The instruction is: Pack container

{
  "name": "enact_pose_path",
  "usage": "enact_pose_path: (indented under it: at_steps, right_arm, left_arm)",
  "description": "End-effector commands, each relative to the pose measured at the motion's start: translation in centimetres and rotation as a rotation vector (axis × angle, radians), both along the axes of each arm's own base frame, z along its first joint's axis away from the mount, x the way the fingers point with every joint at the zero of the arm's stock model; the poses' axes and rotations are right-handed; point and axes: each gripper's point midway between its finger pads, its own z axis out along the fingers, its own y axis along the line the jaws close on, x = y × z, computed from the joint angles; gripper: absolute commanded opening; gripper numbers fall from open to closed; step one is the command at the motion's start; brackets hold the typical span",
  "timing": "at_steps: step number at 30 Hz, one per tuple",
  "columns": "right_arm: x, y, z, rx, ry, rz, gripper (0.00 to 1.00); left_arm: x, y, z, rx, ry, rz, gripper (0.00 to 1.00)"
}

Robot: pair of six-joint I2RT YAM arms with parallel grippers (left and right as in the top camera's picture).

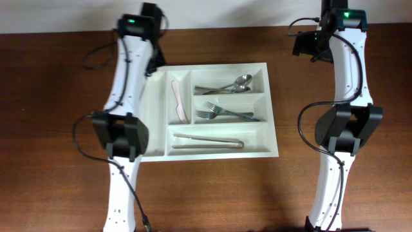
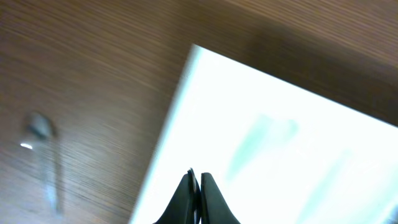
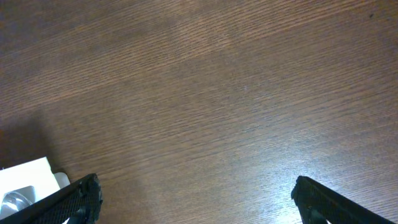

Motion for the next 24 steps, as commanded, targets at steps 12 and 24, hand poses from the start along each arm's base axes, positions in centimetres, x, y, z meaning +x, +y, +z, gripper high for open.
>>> enact_pose_path:
  at_steps: [12, 24]
  right_arm:
    - [0.0, 0.3, -0.2, -0.009, 0.005, 0.007, 0.99]
    - [0.0, -0.8, -0.2, -0.009, 0.001, -0.012, 0.99]
  left_arm:
    - [-2.0, -3.1, -5.5, -0.005, 0.117, 0.124, 0.02]
    - [-1.7, -2.7, -6.9, 0.001, 0.125, 0.15, 0.39]
